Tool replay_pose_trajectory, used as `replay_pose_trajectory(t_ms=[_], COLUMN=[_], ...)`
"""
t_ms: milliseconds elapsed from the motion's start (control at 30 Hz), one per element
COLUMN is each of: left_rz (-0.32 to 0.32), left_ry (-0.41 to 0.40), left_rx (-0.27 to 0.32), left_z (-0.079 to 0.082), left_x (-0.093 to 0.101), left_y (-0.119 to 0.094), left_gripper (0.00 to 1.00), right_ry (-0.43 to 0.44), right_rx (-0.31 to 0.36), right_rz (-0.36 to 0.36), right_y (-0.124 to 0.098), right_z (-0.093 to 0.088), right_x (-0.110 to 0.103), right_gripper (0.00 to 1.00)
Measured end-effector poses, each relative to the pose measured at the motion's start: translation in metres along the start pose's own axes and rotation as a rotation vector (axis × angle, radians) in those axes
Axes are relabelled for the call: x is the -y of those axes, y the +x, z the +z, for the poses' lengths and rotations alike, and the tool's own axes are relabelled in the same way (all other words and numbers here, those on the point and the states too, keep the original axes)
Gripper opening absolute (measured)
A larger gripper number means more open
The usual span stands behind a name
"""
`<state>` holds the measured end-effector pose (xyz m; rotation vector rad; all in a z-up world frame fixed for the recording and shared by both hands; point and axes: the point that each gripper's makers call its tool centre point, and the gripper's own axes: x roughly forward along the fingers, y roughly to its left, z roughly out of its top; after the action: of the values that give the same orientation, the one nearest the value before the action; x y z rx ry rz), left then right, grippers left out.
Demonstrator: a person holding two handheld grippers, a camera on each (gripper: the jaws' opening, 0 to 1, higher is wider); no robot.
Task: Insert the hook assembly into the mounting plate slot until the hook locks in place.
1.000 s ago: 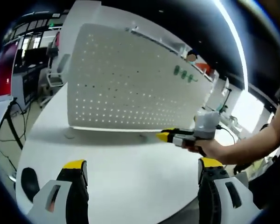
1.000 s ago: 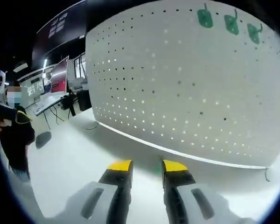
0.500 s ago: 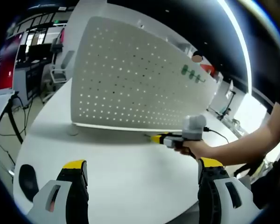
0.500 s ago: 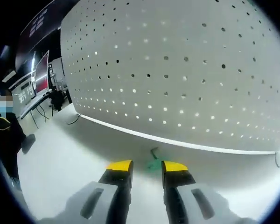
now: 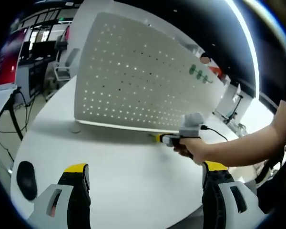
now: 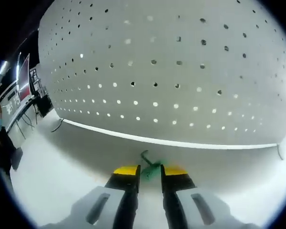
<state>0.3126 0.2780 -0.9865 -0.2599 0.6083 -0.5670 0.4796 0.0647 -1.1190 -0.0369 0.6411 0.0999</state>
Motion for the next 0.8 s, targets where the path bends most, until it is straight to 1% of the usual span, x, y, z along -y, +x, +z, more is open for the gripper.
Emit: replay_pose_trajectory(t_ms=[200, 333, 600, 800], left_rz=[0.013, 0.011, 0.007, 0.004], left_ry=[-0.009, -0.005, -0.002, 0.004], left_rx=[0.014, 0.005, 0.009, 0.012], left_z=[0.000, -0.002, 0.001, 0.004], left_x=[-0.005, -0.005, -0.004, -0.003], left_y=[-0.002, -0.003, -0.003, -0.003], left_gripper=[1.00, 1.00, 1.00, 1.00], right_ry=[-0.036, -0.046, -0.062, -0.077], right_rx=[-0.003, 0.003, 0.005, 0.013], right_rz=[-0.011, -0.020, -0.012, 0.008], right_y=[0.000, -0.001, -0.001, -0.003], right_z=[-0.001, 0.000, 0.001, 0.004], right_x=[0.005, 0.009, 0.013, 0.010], right_gripper=[0.03, 0.00, 0.00, 0.00])
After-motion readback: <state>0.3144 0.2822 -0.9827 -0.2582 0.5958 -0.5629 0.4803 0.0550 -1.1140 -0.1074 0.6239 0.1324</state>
